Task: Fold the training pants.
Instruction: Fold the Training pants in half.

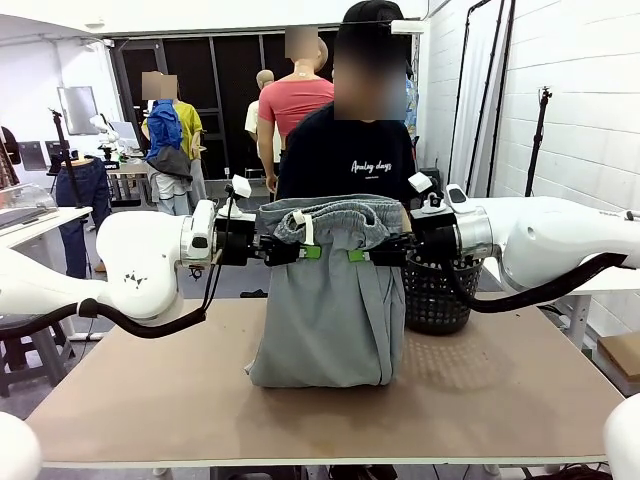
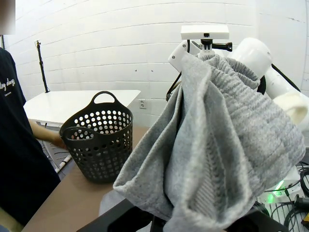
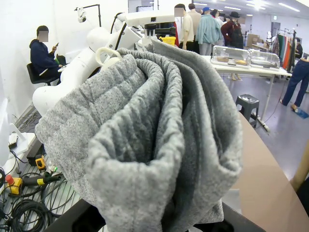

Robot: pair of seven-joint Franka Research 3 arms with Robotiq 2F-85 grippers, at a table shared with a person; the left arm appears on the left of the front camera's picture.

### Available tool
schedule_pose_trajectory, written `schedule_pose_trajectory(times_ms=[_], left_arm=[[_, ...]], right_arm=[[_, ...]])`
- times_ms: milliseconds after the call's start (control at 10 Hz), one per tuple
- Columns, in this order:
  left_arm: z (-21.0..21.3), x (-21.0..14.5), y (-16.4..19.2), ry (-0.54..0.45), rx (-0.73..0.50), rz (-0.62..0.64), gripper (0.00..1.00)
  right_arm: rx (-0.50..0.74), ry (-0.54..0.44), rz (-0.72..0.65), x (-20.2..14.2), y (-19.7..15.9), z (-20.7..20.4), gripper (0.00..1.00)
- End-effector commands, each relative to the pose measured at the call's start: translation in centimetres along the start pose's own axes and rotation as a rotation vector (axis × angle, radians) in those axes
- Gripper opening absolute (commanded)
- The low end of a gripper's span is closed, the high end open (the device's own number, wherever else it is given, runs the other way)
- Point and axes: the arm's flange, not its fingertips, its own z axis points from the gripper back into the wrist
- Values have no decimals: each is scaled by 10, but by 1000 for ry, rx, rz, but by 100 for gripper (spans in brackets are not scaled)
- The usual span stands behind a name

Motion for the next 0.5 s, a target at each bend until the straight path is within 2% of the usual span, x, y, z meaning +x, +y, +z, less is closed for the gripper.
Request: schedule_pose_trajectory(times_ms=[0,400], left_arm=[[-1,1,-1,6,14,-13,0],[-1,1,-1,6,14,-13,0]], right_arm=[[0,-4,2,0,4,-1,0],[0,-4,2,0,4,-1,0]])
